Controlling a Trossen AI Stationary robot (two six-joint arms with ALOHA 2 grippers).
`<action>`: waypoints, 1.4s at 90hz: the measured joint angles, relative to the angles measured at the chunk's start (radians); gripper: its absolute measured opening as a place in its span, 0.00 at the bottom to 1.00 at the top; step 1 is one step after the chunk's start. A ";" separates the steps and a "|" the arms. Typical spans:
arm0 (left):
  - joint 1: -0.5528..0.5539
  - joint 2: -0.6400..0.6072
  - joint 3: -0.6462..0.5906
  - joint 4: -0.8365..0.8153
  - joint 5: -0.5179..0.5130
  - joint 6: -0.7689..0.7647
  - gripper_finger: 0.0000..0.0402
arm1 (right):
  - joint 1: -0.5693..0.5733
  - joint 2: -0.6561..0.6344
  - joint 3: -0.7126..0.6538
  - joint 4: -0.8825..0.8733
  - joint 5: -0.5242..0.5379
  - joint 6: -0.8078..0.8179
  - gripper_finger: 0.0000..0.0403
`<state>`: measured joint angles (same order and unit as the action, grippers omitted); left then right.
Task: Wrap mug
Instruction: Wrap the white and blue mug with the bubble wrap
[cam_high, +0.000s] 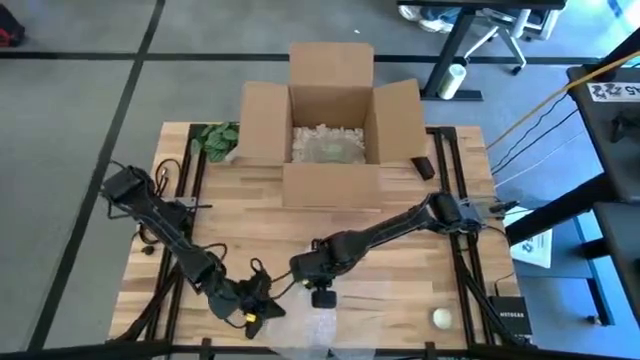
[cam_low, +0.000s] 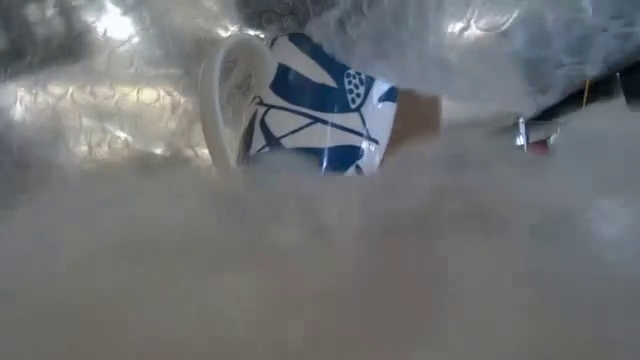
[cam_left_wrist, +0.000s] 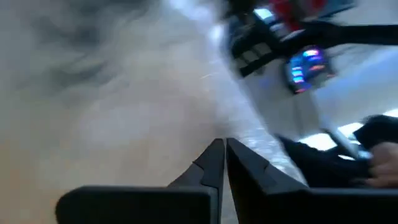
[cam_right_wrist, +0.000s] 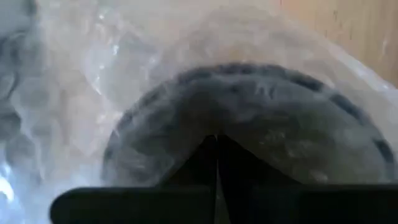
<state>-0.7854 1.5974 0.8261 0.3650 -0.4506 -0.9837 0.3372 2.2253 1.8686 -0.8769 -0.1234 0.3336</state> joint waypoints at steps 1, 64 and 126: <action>0.002 0.000 0.000 0.005 0.000 0.008 0.00 | -0.001 0.000 0.000 0.002 0.000 -0.001 0.00; -0.017 -0.172 0.005 -0.295 -0.232 0.046 0.00 | -0.011 0.002 -0.002 0.067 -0.010 -0.027 0.00; -0.098 -0.008 0.028 -0.391 0.111 -0.446 0.00 | -0.019 0.002 -0.002 0.078 -0.007 -0.048 0.00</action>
<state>-0.8829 1.5896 0.8545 -0.0264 -0.3399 -1.4295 0.3184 2.2272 1.8664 -0.7992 -0.1301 0.2852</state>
